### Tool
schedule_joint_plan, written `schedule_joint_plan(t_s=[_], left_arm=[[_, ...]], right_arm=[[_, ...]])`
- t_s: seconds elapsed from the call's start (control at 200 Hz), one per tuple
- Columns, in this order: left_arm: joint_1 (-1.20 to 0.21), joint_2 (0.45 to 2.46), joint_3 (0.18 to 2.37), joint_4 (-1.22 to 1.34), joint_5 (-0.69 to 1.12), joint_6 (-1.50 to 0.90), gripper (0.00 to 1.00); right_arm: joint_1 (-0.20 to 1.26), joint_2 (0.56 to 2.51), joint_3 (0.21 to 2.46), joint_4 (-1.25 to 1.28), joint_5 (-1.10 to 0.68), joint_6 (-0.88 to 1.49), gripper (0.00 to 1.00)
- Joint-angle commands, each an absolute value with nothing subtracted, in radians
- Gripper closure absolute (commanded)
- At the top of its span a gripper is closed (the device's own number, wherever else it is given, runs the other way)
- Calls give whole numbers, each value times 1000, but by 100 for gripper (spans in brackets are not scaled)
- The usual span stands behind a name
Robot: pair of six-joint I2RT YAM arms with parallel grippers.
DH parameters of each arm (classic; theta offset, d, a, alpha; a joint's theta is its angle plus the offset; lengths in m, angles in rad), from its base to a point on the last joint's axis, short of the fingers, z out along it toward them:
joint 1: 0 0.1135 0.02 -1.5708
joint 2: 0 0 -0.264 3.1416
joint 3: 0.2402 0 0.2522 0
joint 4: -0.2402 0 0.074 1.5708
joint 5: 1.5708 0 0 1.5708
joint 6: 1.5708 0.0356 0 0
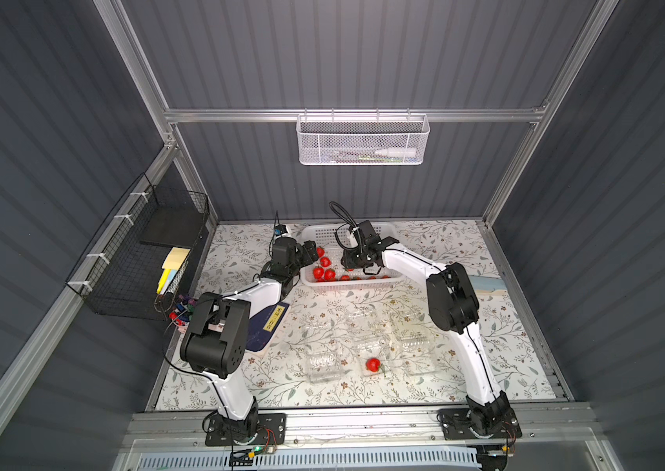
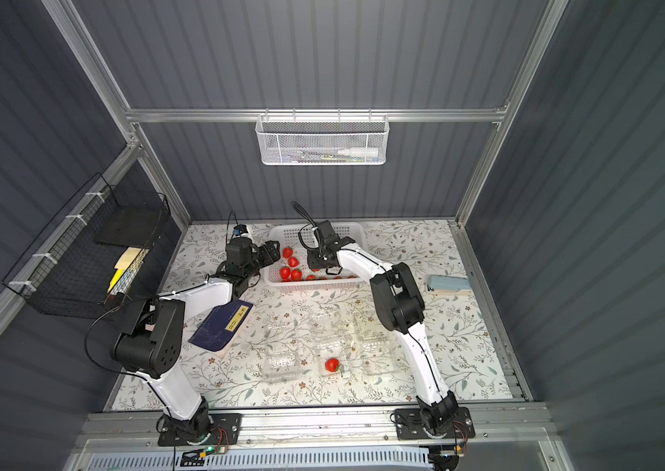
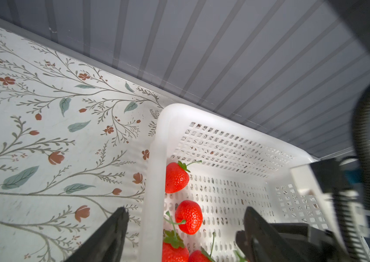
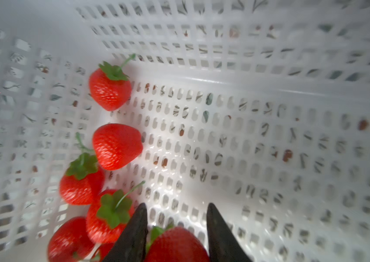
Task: Pack strawberries into containers
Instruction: Pick up the strawberry from the basket, then place the strawberry in the packing box.
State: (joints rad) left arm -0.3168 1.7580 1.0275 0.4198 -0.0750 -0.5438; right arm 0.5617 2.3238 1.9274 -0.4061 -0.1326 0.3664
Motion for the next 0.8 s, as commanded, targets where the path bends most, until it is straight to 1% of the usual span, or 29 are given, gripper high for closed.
schedule_joint_plan(t_s=[0.0,0.205,0.395,0.61,0.705,0.795], left_arm=[[-311,1696,1010,437,-57,-549,18],[-310,1655,1003,425,-61,-542,18],[-311,1615,1009,413,-61,-537,18],[-311,1609,1022,409,-49,-545,17],[-310,1611,1022,414,-46,-553,17],[-310,1611,1022,414,-44,-557,17]], right_arm=[[562,2171,1872,-398,-140,369,80],[564,1942,1684,-370,-127,381,80],[587,1684,1417,-390,-106,407,81],[694,1406,1121,-441,-14,424,81],[747,1338,1018,-473,-6,481,81],[798,1322,940,-468,-20,548,80]])
